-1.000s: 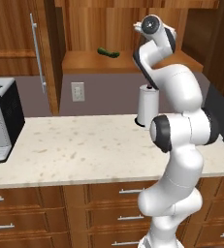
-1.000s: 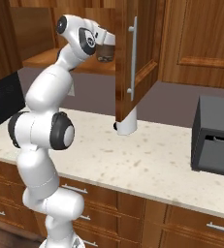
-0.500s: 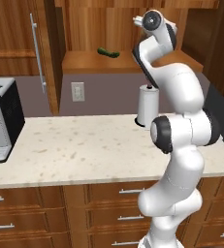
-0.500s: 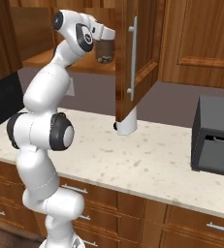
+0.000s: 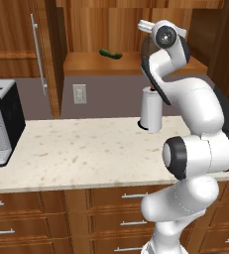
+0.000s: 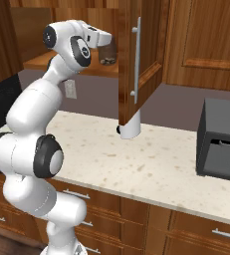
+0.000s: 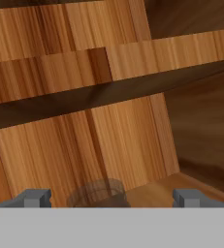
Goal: Pick the candle and jar from the dining table and place them in the open cabinet. Close the cabinet after placing the objects.
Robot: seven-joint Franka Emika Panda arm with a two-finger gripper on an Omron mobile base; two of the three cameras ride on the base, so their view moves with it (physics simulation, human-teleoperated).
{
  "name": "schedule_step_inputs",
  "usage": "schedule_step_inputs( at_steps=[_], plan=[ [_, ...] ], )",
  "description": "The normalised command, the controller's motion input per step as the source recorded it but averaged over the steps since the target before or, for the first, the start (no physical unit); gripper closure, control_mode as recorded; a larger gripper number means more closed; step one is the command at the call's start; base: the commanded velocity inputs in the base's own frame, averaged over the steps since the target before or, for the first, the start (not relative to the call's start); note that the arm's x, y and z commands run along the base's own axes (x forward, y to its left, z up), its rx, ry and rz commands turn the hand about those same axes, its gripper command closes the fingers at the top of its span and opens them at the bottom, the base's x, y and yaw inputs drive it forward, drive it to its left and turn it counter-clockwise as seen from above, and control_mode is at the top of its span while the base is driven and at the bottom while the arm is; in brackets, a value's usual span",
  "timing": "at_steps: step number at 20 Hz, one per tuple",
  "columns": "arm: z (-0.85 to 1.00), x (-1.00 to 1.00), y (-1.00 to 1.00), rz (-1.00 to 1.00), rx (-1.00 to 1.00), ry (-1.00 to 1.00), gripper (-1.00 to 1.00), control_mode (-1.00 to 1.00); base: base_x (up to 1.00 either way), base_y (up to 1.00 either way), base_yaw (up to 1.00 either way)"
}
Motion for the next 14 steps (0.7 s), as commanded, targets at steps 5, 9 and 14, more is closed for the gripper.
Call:
schedule_step_inputs(
  at_steps=[5, 9, 14],
  plan=[
    [0.02, -0.67, 0.03, 0.10, -0.02, -0.11, -1.00, -1.00, 0.00, 0.00, 0.00],
    [0.10, -0.70, 0.11, 0.04, 0.07, 0.00, -1.00, -1.00, 0.00, 0.00, 0.00],
    [0.00, -0.80, 0.31, 0.03, 0.18, 0.04, -1.00, -1.00, 0.00, 0.00, 0.00]
  ],
)
